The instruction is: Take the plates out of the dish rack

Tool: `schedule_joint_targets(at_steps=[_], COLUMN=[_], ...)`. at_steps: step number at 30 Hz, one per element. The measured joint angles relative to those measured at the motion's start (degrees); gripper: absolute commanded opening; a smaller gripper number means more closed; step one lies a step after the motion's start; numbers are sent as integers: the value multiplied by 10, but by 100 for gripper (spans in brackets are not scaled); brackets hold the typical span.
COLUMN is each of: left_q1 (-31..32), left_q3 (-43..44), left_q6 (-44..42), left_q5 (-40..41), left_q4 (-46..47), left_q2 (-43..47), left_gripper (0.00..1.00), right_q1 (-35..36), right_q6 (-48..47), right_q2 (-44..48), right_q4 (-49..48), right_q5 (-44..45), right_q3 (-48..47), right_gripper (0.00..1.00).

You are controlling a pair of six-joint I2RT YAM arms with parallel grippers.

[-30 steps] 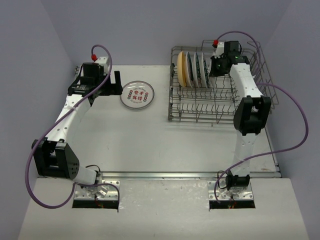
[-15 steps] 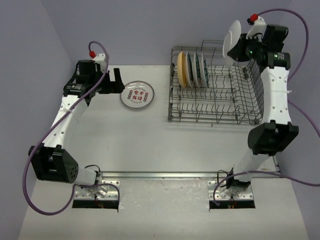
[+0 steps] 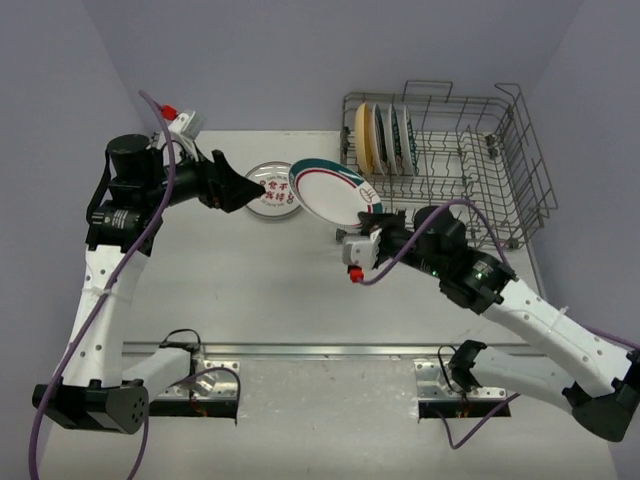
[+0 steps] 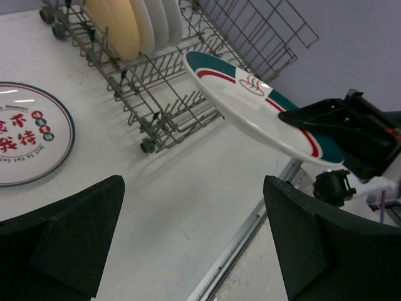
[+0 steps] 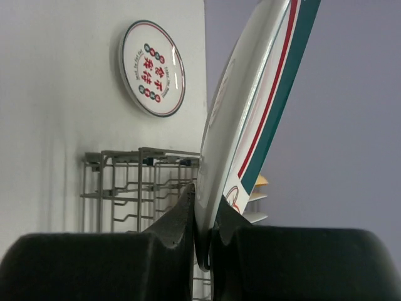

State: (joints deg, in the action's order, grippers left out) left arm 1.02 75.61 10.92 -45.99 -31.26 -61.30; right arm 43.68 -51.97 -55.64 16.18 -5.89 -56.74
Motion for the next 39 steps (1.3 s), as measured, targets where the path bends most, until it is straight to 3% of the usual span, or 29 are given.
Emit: schedule_joint_targets(at_steps=[7, 13, 21, 30, 36, 39], left_q1=[0, 0, 1, 1, 1, 5], left_q3=[-31, -31, -34, -64, -81, -82], left_q6=[-21, -100, -169, -199, -206, -221], left_q5=[-72, -54, -33, -44, -62, -82], left_q4=[-53, -136, -200, -210, -210, -216], left_q2=[0, -43, -70, -72, -70, -71], left_gripper=[76, 66, 58, 62, 48, 36], right_q1=[117, 164, 175, 190, 191, 191], right_q6=[-303, -449, -514, -527, -529, -533], right_q2=[76, 66, 45, 22, 22, 19], right_q4=[-149, -263, -355, -357, -357, -363], right_q5=[108, 140, 165, 172, 174, 171], right_q3=[262, 328, 334, 336, 336, 337], right_gripper=[0, 0, 0, 0, 0, 0])
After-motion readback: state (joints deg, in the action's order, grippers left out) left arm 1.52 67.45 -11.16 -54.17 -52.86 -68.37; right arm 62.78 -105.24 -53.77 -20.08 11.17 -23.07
